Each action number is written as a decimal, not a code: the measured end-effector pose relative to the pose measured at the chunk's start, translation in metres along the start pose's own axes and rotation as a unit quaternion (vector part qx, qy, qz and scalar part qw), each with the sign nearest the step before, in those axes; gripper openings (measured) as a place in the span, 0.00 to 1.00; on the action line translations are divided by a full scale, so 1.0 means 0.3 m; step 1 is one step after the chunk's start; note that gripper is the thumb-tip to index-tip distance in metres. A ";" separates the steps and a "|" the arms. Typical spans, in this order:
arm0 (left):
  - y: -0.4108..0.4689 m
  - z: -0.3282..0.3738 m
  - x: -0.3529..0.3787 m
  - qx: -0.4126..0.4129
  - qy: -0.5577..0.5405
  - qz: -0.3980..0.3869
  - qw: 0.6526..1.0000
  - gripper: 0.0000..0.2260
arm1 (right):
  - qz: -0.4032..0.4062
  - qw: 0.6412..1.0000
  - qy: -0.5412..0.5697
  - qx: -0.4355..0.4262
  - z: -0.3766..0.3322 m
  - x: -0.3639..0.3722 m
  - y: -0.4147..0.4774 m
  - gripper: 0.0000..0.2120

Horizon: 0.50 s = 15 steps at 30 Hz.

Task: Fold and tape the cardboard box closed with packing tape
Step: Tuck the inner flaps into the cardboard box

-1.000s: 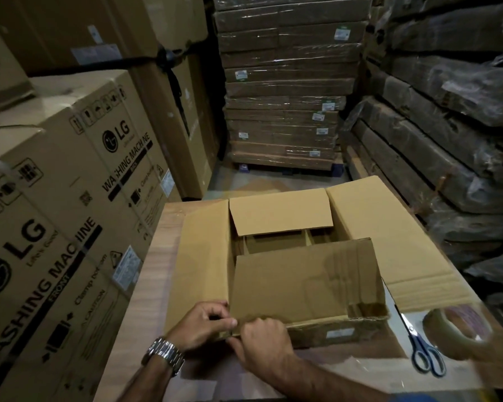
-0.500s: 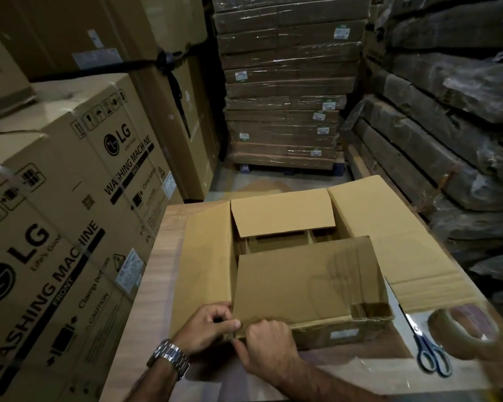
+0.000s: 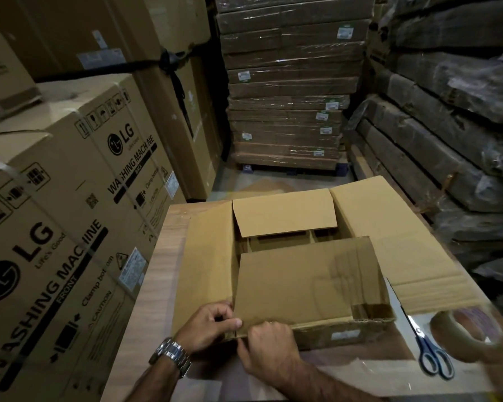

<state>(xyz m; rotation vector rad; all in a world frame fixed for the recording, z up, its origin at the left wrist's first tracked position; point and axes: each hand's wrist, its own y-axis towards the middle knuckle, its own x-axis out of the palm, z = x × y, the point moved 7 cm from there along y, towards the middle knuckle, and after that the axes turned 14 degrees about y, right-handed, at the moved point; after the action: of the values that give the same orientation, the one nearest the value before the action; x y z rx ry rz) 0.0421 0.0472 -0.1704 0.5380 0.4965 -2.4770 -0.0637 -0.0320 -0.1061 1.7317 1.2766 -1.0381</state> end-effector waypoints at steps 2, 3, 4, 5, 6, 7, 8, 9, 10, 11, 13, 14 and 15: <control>0.000 -0.001 0.000 0.000 0.001 -0.002 1.000 0.15 | -0.006 1.000 -0.011 0.010 0.003 0.006 -0.005 0.21; 0.001 -0.004 -0.002 -0.001 0.003 -0.002 1.000 0.14 | -0.011 1.000 -0.006 0.026 0.006 0.016 -0.009 0.24; 0.003 -0.006 -0.003 -0.001 0.007 -0.001 1.000 0.14 | -0.026 0.998 0.011 0.050 0.012 0.037 -0.009 0.25; 0.003 -0.007 -0.005 0.000 0.010 0.001 1.000 0.15 | -0.021 0.998 0.016 0.056 0.019 0.050 -0.003 0.25; 0.004 -0.007 -0.006 0.001 0.013 0.004 1.000 0.15 | -0.021 0.998 0.011 0.050 0.016 0.050 0.001 0.25; 0.004 -0.008 -0.007 -0.001 0.015 0.007 1.000 0.15 | -0.007 0.999 0.003 0.037 0.007 0.034 -0.001 0.24; 0.004 -0.009 -0.007 -0.002 0.016 0.009 1.000 0.14 | -0.009 0.999 0.007 0.034 0.007 0.031 -0.002 0.24; 0.003 -0.011 -0.006 -0.004 0.015 0.011 1.000 0.13 | -0.008 0.999 0.008 0.035 0.014 0.033 -0.003 0.23; 0.003 -0.011 -0.006 -0.004 0.014 0.011 1.000 0.12 | -0.012 0.999 0.008 0.036 0.011 0.028 -0.002 0.23; 0.002 -0.011 -0.005 -0.005 0.015 0.013 1.000 0.12 | -0.025 0.999 0.008 0.034 0.007 0.024 -0.005 0.23; 0.001 -0.012 -0.005 -0.006 0.020 0.015 1.000 0.14 | -0.047 0.999 0.004 0.019 -0.005 0.013 -0.009 0.22; 0.000 -0.013 -0.006 -0.006 0.023 0.014 1.000 0.16 | -0.044 0.999 0.022 0.015 -0.017 -0.006 -0.007 0.22; 0.000 -0.014 -0.006 -0.007 0.026 0.014 1.000 0.17 | -0.033 0.999 0.031 0.010 -0.017 0.001 -0.007 0.22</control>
<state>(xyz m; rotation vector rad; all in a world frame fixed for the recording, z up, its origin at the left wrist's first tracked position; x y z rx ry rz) 0.0446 0.0500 -0.1730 0.6021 0.5233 -2.4372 -0.0649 -0.0269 -0.1045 1.7590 1.3747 -1.0449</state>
